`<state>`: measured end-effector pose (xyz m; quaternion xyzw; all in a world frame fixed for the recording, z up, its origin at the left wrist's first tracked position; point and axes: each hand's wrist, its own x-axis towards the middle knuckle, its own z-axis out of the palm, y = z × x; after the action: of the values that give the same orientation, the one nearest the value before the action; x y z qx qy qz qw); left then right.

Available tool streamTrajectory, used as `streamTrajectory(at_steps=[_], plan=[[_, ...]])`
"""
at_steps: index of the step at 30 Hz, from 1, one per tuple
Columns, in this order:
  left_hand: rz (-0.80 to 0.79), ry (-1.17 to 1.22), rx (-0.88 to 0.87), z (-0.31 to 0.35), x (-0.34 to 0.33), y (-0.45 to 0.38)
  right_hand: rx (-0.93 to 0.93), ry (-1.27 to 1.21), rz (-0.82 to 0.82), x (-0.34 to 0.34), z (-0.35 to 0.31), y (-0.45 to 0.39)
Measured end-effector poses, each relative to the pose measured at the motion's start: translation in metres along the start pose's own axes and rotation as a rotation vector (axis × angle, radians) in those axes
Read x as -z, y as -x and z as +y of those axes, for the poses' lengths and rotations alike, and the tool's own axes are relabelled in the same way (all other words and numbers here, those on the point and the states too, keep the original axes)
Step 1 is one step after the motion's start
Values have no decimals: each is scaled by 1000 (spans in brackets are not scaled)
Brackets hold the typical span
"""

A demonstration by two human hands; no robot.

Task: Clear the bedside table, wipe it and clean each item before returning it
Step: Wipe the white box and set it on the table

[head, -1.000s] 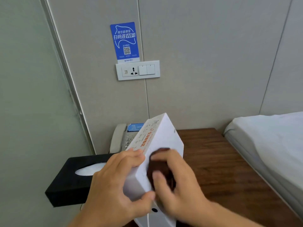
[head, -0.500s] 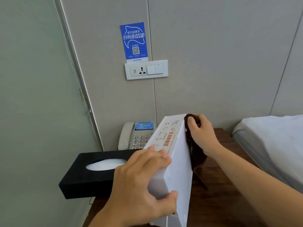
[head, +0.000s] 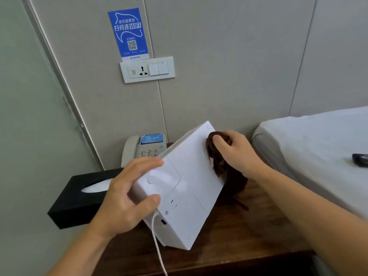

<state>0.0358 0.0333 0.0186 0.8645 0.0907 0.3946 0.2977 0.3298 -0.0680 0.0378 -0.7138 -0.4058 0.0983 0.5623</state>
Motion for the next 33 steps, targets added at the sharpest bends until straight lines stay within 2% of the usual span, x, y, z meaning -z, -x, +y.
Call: streamTrajectory(at_steps=[3,8,11,13,17,19,23,27,29,31,33], plan=[[-46,-55,-3,5,-5,-2,117,25,143,-5,3,47],[-43,-114,-53,13,-12,-2,425,276,24,-36,14,150],[-38,-108,-82,15,-13,-3,615,348,-42,-41,22,166],[-40,-101,-94,19,-16,-4,549,255,28,-37,24,139],[-62,-130,-116,27,-20,-6,-14,38,231,-5,50,35],[-68,-157,-140,30,-23,-6,-154,7,240,8,65,8],[-57,-163,-134,25,-22,-6,-127,151,185,-5,57,48],[-31,-104,-98,17,-17,-5,152,142,-19,-25,28,151],[-37,-106,-100,17,-16,-6,249,148,-92,-30,20,172],[-40,-113,-115,18,-17,-6,204,143,11,-27,27,148],[-50,-115,-127,21,-18,-6,-10,97,130,-17,42,94]])
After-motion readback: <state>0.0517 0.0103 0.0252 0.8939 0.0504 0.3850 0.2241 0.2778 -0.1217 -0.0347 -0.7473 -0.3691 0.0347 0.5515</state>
